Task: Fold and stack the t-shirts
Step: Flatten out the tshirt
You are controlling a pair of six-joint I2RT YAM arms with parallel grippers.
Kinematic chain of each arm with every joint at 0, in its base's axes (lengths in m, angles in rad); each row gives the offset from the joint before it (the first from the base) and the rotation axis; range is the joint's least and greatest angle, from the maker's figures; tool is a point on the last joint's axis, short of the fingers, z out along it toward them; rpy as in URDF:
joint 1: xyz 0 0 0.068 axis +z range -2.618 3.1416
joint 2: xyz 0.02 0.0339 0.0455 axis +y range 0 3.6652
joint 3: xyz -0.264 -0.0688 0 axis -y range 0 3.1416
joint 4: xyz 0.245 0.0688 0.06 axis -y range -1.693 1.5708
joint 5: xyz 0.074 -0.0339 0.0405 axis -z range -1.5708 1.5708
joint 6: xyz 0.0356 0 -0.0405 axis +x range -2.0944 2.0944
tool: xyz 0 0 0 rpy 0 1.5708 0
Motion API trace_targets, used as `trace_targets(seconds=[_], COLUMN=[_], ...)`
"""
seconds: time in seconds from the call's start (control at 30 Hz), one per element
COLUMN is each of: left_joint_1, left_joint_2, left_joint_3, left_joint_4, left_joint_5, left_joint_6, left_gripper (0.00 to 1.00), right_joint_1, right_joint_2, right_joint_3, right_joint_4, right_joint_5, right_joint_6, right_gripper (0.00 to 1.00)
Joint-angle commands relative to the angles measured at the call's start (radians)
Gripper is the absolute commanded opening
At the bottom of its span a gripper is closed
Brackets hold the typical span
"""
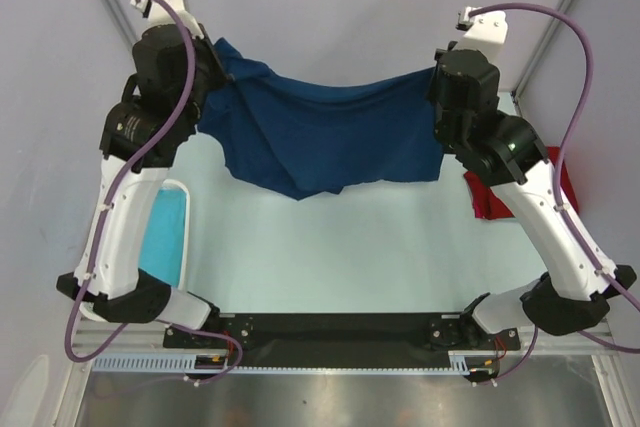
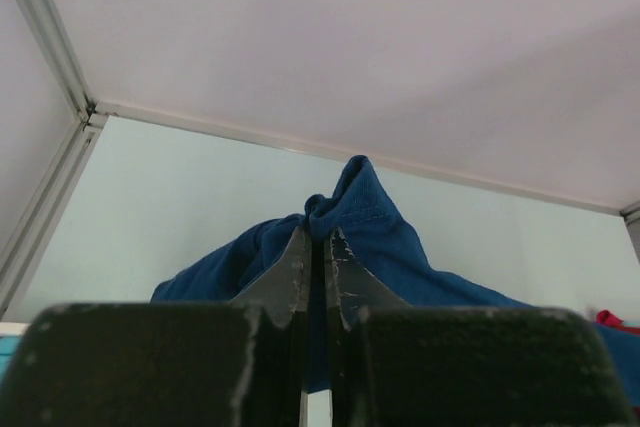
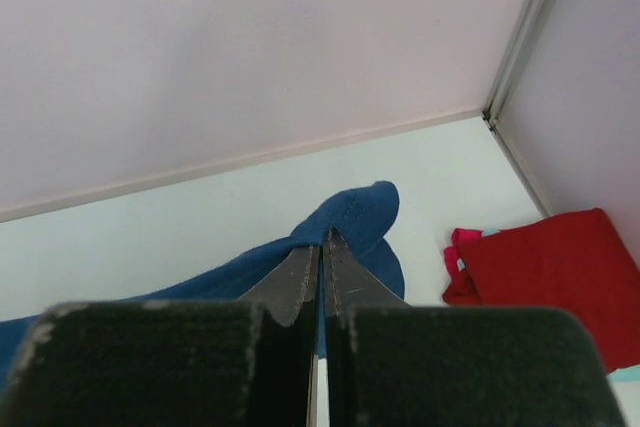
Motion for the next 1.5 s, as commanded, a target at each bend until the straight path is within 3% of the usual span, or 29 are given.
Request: trace_targets(seconds=[0.0,0.43,0.67,0.77,0.87,0.9,0.93,0.97,1.47], left_joint_1=[-0.051,-0.296,-0.58,-0.701,-0.775,-0.784,-0.792,-0.807,-0.818], left_joint_2=[-0.014,-0.036,-0.089,-0.125,-0.181,-0.194,-0.208,-0.22,-0.183], left_joint_3=[0.124,0.317,0.324,0.273,0.121,0.075,0.007,-0.014,0.024], left_joint_4=[-0.006,-0.014,0.045,0.17,0.516,0.724,0.817,0.885,1.045], left_joint_5=[-0.102,-0.361,-0.664,-0.848,-0.949,-0.982,-0.993,-0.999,-0.984], left_joint_6=[-0.015,0.074,0.244,0.414,0.721,0.802,0.938,0.979,1.166], left_gripper=[0.0,0.0,0.0,0.0,0.0,0.0,0.0,0.0,0.0], right_joint_1=[0.024,0.126,0.204,0.222,0.241,0.241,0.242,0.242,0.245], right_joint_2=[-0.063,-0.152,-0.217,-0.243,-0.267,-0.282,-0.29,-0.298,-0.332], right_joint_3=[-0.006,0.02,0.006,-0.017,-0.037,-0.046,-0.057,-0.069,-0.139], right_joint_4=[0.064,0.184,0.302,0.332,0.331,0.337,0.336,0.336,0.496], right_joint_5=[0.07,0.166,0.261,0.29,0.323,0.329,0.332,0.34,0.373], right_joint_6=[-0.035,-0.163,-0.321,-0.367,-0.393,-0.397,-0.4,-0.403,-0.555], right_gripper=[0.0,0.0,0.0,0.0,0.0,0.0,0.0,0.0,0.0])
